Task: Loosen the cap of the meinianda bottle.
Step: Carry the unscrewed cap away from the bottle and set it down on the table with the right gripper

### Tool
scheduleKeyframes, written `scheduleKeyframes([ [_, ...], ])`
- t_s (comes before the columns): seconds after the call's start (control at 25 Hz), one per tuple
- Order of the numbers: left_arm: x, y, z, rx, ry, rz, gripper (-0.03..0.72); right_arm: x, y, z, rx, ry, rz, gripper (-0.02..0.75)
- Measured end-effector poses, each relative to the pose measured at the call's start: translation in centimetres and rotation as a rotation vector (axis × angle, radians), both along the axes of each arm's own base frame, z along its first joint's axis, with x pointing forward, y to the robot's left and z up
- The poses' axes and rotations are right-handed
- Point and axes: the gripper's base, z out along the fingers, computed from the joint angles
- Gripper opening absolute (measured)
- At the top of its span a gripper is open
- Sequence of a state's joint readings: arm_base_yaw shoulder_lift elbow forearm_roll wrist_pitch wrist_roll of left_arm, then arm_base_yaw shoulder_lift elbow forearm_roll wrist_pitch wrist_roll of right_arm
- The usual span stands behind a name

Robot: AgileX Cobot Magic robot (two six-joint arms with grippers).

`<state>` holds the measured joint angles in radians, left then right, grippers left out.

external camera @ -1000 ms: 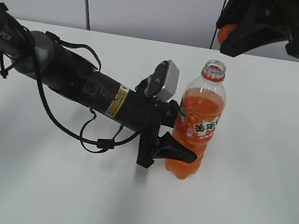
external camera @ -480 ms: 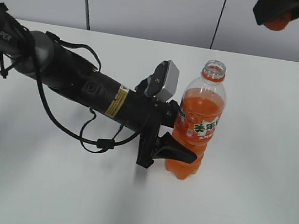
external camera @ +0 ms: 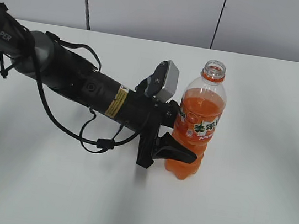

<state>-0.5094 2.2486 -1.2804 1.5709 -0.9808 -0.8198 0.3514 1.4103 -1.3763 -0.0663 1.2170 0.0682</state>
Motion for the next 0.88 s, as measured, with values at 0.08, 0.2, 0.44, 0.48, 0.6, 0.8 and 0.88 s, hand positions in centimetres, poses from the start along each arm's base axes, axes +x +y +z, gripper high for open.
scheduleKeyframes([
  [0.08,0.0,0.0,0.0,0.0,0.0,0.0,0.409,-0.1,-1.4,-1.1,-0.003,0.004,-0.036,0.275],
  [0.2,0.0,0.0,0.0,0.0,0.0,0.0,0.409,-0.1,-3.5,-3.2,0.01,0.039,-0.085,0.275],
  [0.44,0.0,0.0,0.0,0.0,0.0,-0.001,0.409,-0.1,-6.4,-7.8,0.065,0.061,-0.137,0.275],
  [0.48,0.0,0.0,0.0,0.0,0.0,-0.001,0.409,0.0,-6.7,-8.3,0.067,0.043,-0.145,0.275],
  [0.6,0.0,0.0,0.0,-0.001,0.0,-0.002,0.409,0.2,-7.4,-10.6,0.065,0.033,-0.163,0.275],
  [0.8,0.0,0.0,0.0,-0.001,0.001,-0.002,0.409,1.6,-7.5,-15.2,0.054,0.063,-0.159,0.275],
  [0.88,0.0,0.0,0.0,-0.001,0.001,-0.002,0.409,2.5,-7.5,-16.1,0.054,0.031,-0.151,0.275],
])
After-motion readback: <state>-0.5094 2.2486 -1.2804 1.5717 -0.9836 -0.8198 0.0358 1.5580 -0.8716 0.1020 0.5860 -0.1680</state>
